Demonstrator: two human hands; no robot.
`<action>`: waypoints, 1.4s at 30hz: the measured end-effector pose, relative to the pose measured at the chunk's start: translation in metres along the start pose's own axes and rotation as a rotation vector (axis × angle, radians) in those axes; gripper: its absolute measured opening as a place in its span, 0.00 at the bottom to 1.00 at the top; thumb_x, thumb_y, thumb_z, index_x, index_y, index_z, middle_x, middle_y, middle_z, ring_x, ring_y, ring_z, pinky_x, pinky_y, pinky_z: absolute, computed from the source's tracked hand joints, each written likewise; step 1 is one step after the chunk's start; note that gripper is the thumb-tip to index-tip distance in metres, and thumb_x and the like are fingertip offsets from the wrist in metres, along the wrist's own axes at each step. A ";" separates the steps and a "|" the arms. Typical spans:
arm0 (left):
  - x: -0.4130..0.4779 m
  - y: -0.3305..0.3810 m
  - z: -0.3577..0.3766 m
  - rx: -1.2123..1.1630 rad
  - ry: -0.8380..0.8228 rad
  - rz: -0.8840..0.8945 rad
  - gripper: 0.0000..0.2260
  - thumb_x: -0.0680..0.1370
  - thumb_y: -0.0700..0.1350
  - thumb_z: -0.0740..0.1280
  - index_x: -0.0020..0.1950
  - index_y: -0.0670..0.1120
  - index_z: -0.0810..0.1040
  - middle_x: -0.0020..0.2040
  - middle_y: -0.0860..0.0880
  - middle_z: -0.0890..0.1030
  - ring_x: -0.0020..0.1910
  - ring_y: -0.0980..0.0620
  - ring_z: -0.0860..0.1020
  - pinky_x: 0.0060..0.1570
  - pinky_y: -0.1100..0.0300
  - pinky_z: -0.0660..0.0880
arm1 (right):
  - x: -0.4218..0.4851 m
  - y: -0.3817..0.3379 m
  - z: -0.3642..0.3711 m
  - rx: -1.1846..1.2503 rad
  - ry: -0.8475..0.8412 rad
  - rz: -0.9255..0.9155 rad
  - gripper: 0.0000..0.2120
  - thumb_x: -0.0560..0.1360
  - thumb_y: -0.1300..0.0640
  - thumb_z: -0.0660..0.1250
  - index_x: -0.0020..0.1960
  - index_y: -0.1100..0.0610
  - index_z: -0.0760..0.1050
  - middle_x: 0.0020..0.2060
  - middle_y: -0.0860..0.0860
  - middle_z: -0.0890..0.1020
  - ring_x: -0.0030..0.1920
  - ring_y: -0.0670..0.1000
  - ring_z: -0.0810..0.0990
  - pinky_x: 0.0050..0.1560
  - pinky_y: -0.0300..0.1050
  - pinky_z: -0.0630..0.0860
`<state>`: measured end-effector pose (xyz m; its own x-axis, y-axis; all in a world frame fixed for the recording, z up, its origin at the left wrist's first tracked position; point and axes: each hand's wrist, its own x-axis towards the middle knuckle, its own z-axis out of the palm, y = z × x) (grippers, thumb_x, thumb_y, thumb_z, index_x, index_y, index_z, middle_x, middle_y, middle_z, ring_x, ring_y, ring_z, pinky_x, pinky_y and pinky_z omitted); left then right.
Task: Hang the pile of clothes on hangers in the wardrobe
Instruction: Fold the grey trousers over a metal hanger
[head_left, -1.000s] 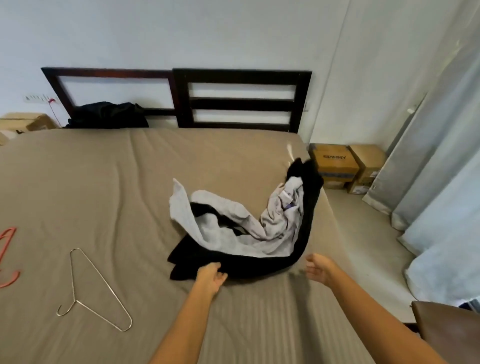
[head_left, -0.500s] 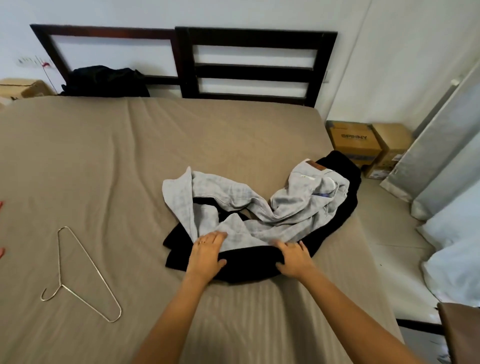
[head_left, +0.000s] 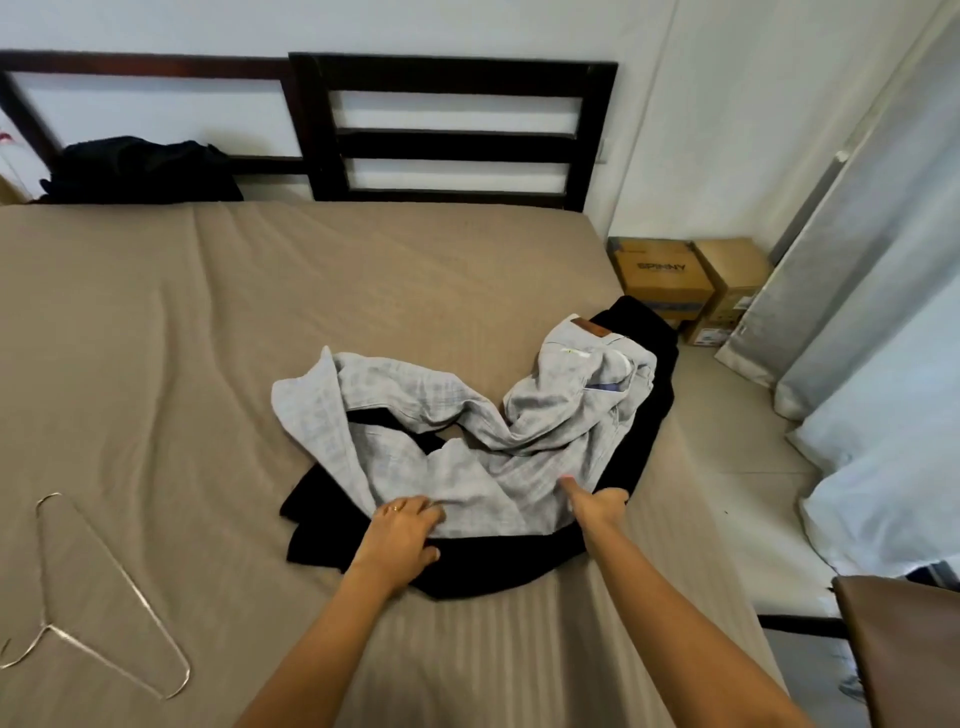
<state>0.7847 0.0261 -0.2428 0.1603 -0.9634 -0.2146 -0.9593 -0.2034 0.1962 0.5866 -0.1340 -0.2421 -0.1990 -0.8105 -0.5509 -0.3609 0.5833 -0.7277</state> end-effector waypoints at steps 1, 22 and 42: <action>-0.002 0.006 0.008 0.001 -0.031 -0.049 0.18 0.75 0.49 0.66 0.64 0.49 0.71 0.65 0.48 0.70 0.64 0.45 0.70 0.63 0.55 0.66 | 0.006 -0.003 0.001 0.046 0.016 0.014 0.40 0.67 0.52 0.76 0.67 0.69 0.60 0.63 0.65 0.72 0.62 0.63 0.73 0.60 0.54 0.73; -0.045 0.016 0.009 -0.608 0.233 -0.146 0.20 0.76 0.49 0.68 0.65 0.52 0.66 0.59 0.59 0.68 0.59 0.61 0.67 0.57 0.71 0.63 | 0.043 -0.092 0.021 0.410 0.047 0.079 0.51 0.61 0.43 0.78 0.71 0.66 0.56 0.66 0.61 0.70 0.63 0.62 0.73 0.62 0.55 0.71; -0.025 0.037 -0.196 -1.537 0.415 -0.252 0.38 0.62 0.78 0.60 0.62 0.54 0.75 0.62 0.54 0.77 0.64 0.55 0.74 0.62 0.63 0.68 | -0.147 -0.161 -0.120 0.895 -0.853 -0.359 0.11 0.41 0.64 0.72 0.21 0.57 0.73 0.18 0.49 0.72 0.23 0.47 0.72 0.30 0.31 0.74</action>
<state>0.7904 0.0088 -0.0428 0.5635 -0.8068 -0.1775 0.1889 -0.0833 0.9784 0.5648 -0.1151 0.0054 0.5435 -0.8318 -0.1128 0.5271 0.4429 -0.7253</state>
